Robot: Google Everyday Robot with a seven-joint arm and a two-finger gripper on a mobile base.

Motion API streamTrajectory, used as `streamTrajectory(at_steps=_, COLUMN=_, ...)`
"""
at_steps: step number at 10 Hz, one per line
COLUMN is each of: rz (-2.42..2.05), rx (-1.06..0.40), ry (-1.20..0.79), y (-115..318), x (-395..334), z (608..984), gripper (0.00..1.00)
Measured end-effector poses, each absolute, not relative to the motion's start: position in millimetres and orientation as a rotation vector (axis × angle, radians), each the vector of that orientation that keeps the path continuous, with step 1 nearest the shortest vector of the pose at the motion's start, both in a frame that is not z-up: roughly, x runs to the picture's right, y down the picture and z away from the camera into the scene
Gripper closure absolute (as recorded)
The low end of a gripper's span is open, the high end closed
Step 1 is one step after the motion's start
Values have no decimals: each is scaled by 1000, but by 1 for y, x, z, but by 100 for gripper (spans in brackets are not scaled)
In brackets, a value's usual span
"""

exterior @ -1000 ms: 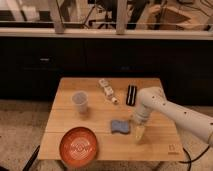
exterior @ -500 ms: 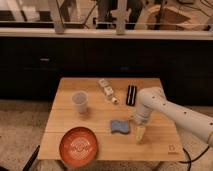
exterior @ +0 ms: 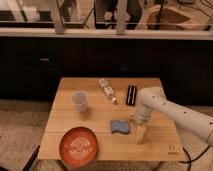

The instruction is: Place the white sponge in the ceramic bowl

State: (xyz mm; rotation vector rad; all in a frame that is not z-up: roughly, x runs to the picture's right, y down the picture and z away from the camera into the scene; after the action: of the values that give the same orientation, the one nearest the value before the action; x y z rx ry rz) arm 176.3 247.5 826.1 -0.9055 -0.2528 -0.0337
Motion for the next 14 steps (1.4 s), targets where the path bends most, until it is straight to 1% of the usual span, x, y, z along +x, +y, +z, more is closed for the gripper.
streamTrajectory(at_steps=2, rz=-40, rx=-875, ry=-247, y=246, x=176, z=826, gripper=20)
streamTrajectory(at_steps=4, rz=-30, rx=-768, ry=-300, y=240, x=170, z=818, gripper=20)
streamTrajectory(at_steps=6, rz=-33, rx=-704, ry=-365, y=231, x=160, z=813, gripper=20)
streamTrajectory(at_steps=12, rz=-50, rx=-625, ry=-470, y=235, x=142, z=821, gripper=20)
streamTrajectory(at_steps=13, rz=-60, rx=-606, ry=-491, y=236, x=138, z=822, gripper=22)
streamTrajectory(at_steps=14, rz=-68, rx=-603, ry=-506, y=235, x=133, z=823, gripper=29)
